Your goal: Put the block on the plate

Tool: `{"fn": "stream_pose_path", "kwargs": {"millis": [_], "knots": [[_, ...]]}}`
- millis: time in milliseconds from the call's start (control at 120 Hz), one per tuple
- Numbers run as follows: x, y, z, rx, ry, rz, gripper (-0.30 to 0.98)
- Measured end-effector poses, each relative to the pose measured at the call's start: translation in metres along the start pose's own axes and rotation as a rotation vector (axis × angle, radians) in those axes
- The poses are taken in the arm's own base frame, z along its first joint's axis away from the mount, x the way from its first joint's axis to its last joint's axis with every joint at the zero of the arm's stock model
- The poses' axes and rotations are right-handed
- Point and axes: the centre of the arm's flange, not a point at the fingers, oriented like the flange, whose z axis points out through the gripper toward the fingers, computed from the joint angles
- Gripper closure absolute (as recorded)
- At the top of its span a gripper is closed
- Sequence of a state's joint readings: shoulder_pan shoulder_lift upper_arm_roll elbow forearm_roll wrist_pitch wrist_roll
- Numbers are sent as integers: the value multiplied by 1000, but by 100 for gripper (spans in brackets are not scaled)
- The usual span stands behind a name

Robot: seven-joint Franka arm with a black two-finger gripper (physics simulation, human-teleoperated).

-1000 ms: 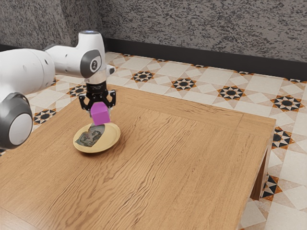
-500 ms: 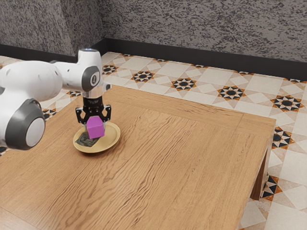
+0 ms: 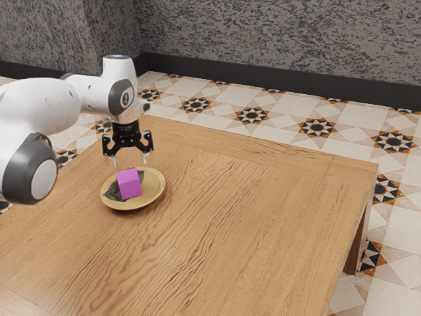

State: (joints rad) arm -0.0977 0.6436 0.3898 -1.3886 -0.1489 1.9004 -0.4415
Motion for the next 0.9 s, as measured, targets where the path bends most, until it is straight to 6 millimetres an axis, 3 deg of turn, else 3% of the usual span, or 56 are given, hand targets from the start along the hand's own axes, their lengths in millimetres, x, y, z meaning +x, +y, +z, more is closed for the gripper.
{"fn": "stream_pose_path", "kwargs": {"millis": [75, 225, 475, 633, 700, 800, 900], "knots": [[-1, -5, -22, -17, 17, 2, 3], [-18, -18, -91, -79, 53, 17, 2], [-59, -21, -167, -124, 56, 155, 0], [-95, 6, -187, -131, 17, 347, 0], [-119, 19, -204, -152, 0, 439, 0], [-157, 25, -237, -189, -10, 558, 0], [-169, 23, -244, -191, -29, 624, 0]]}}
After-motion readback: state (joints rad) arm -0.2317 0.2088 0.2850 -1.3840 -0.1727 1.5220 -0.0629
